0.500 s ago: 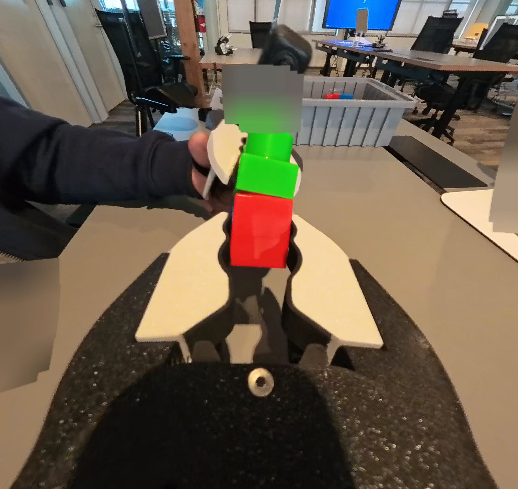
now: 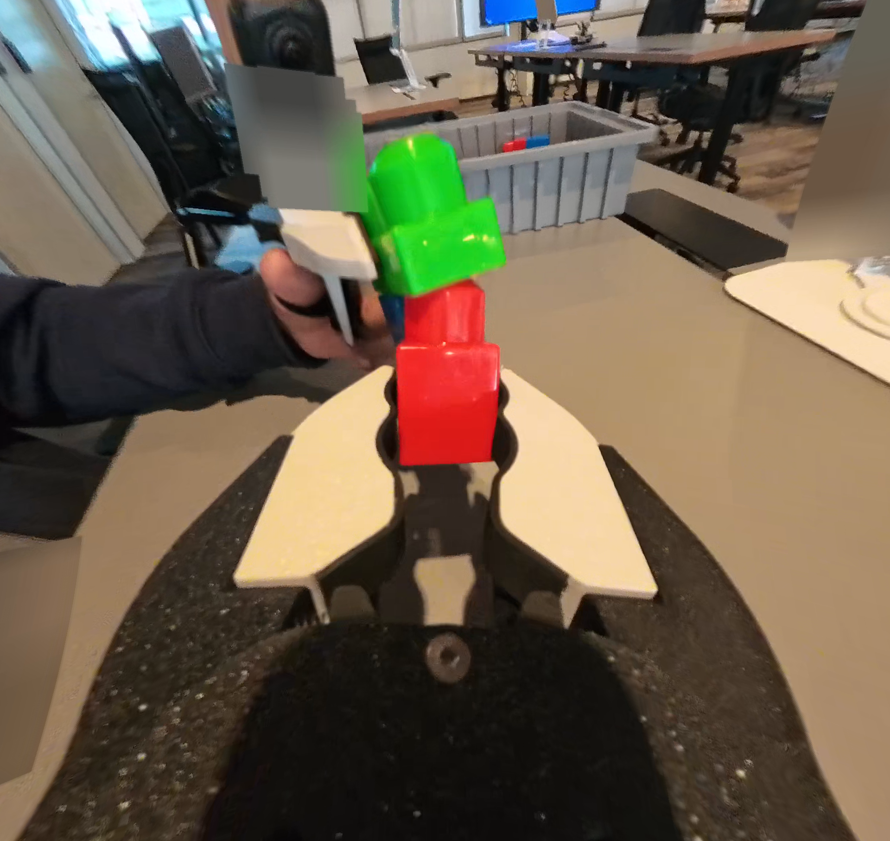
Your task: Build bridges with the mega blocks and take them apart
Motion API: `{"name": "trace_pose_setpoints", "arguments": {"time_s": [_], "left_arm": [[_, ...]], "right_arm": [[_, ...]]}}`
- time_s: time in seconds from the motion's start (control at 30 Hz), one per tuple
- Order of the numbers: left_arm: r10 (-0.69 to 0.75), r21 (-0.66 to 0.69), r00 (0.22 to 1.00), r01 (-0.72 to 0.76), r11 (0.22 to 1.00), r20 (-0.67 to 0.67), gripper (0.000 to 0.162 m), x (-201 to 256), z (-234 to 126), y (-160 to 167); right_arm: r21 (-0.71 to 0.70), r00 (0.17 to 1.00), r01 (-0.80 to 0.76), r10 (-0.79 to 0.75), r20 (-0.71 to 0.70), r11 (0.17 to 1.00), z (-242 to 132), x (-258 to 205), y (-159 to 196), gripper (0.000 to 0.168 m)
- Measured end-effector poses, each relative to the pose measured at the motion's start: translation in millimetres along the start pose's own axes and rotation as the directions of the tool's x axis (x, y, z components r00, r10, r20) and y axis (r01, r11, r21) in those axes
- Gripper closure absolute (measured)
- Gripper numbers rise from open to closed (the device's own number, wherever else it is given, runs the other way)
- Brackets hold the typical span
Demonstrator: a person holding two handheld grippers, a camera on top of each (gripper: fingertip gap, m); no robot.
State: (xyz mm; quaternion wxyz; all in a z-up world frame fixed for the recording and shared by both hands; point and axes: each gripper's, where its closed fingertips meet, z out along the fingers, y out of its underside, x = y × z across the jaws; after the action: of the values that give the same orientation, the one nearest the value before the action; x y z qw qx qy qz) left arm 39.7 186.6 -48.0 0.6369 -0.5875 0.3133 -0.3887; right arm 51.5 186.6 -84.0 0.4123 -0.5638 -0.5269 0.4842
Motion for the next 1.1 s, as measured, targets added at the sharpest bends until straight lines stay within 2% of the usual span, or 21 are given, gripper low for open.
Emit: {"name": "trace_pose_setpoints", "arguments": {"time_s": [0.13, 0.2, 0.3, 0.37, 0.47, 0.53, 0.67, 0.77, 0.83, 0.9, 0.97, 1.03, 1.07, 1.1], "left_arm": [[-0.088, 0.115, 0.996, 0.087, 0.990, 0.008, 0.126, -11, -13, -17], [-0.075, 0.107, 0.996, 0.071, 0.992, 0.038, 0.126, -17, -17, -17], [-0.060, 0.097, 0.997, 0.054, 0.994, 0.057, 0.127, -19, -17, -15], [-0.055, 0.086, 0.997, 0.050, 0.995, 0.059, 0.127, -19, -14, -13], [-0.036, 0.061, 0.997, 0.031, 0.998, 0.072, 0.127, -20, -13, -9], [-0.035, 0.055, 0.996, 0.031, 0.998, 0.076, 0.126, -21, -12, -8], [-0.041, 0.047, 0.996, 0.037, 0.998, 0.075, 0.127, -22, -11, -5], [-0.046, 0.038, 0.997, 0.043, 0.998, 0.069, 0.127, -21, -8, -1], [-0.044, 0.034, 0.997, 0.042, 0.999, 0.065, 0.126, -19, -6, -1], [-0.042, 0.038, 0.997, 0.040, 0.998, 0.064, 0.126, -18, -6, -2], [-0.040, 0.046, 0.997, 0.037, 0.998, 0.066, 0.126, -17, -6, -5], [-0.044, 0.052, 0.996, 0.040, 0.998, 0.073, 0.127, -18, -7, -6], [-0.045, 0.053, 0.996, 0.041, 0.998, 0.076, 0.126, -19, -7, -6], [-0.046, 0.053, 0.996, 0.042, 0.998, 0.078, 0.126, -19, -7, -6]], "right_arm": [[-0.067, 0.982, 0.085, -0.095, -0.161, 0.994, -10, 19, -1, 0.132], [-0.066, 0.956, 0.086, -0.101, -0.275, 0.994, -28, 35, -16, 0.132], [-0.020, 0.846, 0.024, -0.031, -0.532, 1.000, -88, 84, -45, 0.132], [-0.005, 0.758, -0.089, 0.065, -0.649, 0.996, -135, 126, -45, 0.132], [-0.002, 0.658, -0.379, 0.268, -0.703, 0.926, -185, 187, -9, 0.132], [-0.003, 0.580, -0.498, 0.331, -0.744, 0.867, -207, 221, 18, 0.132], [0.020, 0.492, -0.649, 0.440, -0.751, 0.761, -215, 257, 61, 0.131], [0.020, 0.439, -0.683, 0.432, -0.788, 0.730, -220, 267, 77, 0.127], [0.037, 0.433, -0.694, 0.458, -0.777, 0.719, -218, 267, 78, 0.108], [0.081, 0.423, -0.650, 0.449, -0.787, 0.756, -226, 270, 67, 0.094], [0.133, 0.417, -0.579, 0.432, -0.800, 0.805, -235, 271, 50, 0.087], [0.170, 0.433, -0.503, 0.417, -0.799, 0.847, -240, 268, 32, 0.089], [0.177, 0.455, -0.470, 0.409, -0.791, 0.865, -239, 265, 25, 0.096], [0.169, 0.478, -0.459, 0.403, -0.780, 0.872, -237, 261, 23, 0.112]]}}
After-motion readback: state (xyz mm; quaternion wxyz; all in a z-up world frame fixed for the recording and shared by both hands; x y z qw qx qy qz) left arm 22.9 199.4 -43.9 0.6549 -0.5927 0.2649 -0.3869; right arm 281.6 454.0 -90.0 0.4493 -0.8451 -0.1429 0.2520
